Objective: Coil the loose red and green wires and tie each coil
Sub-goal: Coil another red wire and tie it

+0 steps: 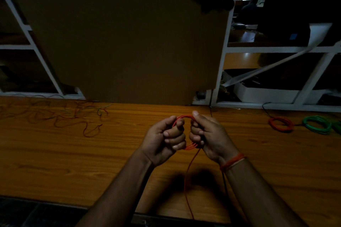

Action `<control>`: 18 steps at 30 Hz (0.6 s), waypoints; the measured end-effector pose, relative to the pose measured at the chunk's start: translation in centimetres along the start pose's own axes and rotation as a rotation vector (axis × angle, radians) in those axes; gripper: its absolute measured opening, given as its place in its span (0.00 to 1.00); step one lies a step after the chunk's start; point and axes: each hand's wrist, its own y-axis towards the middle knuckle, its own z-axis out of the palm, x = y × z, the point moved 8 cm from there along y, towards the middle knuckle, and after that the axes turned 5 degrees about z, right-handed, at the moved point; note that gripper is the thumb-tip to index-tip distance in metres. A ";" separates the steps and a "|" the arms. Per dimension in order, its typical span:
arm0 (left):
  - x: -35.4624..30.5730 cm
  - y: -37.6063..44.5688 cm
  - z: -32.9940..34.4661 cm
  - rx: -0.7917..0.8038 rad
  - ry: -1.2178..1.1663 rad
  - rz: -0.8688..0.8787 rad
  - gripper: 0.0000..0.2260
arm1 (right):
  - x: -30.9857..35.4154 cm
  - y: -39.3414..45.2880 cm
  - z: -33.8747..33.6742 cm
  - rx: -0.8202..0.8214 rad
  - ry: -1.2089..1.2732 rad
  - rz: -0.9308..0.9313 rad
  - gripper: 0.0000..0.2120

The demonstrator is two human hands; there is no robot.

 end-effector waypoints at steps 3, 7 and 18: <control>-1.3 0.4 -0.6 -0.055 -0.059 0.054 0.14 | 0.8 -0.2 0.0 0.000 -0.092 -0.112 0.14; -5.2 -0.1 -2.5 -0.189 -0.175 0.215 0.16 | 0.0 -0.5 -2.7 -0.024 -0.216 -0.109 0.07; -9.9 -1.8 -6.0 -0.527 -0.229 0.569 0.12 | -2.7 -2.9 -6.5 -0.227 -0.807 -0.110 0.03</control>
